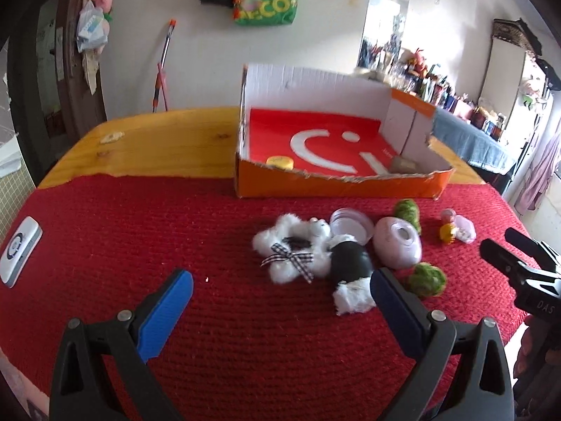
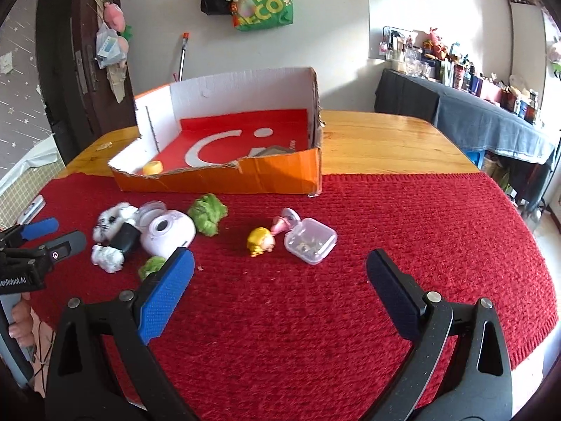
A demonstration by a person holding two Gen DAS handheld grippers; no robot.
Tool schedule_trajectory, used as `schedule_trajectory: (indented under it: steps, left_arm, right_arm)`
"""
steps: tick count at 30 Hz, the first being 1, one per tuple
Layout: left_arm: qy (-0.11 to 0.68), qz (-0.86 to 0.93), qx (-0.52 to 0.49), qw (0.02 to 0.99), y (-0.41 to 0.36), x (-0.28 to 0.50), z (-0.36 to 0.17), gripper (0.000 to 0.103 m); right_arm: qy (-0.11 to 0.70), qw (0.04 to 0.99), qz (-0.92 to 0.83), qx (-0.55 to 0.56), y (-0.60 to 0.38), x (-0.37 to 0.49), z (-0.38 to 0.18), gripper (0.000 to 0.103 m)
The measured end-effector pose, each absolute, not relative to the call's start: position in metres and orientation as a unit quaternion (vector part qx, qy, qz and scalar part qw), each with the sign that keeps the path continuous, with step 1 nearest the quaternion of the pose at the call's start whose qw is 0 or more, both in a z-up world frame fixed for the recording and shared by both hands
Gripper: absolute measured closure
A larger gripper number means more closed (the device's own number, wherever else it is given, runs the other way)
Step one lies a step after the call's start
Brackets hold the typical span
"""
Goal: Organize objects
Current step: 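Move left tool toward white fluffy plush while right tool approaches clear container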
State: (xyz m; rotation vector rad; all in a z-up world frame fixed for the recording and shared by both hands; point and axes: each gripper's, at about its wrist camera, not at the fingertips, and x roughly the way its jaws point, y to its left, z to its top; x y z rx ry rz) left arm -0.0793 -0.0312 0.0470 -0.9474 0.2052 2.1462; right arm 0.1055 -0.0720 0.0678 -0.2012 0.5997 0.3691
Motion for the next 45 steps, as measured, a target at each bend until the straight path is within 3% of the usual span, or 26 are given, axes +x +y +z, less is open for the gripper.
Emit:
schedule_trajectory:
  steps: [10,45]
  left_arm:
    - [0.096,0.821,-0.415,0.381,-0.012,-0.112,0.032,0.000]
    - [0.186,0.812,-0.393,0.390,0.004,-0.124,0.025,0.002]
  right_arm:
    - [0.340,0.919,0.156,-0.122,-0.081,0.145,0.061,0.003]
    - [0.396,0.891,0.146,-0.166,-0.081,0.177,0.048,0.003]
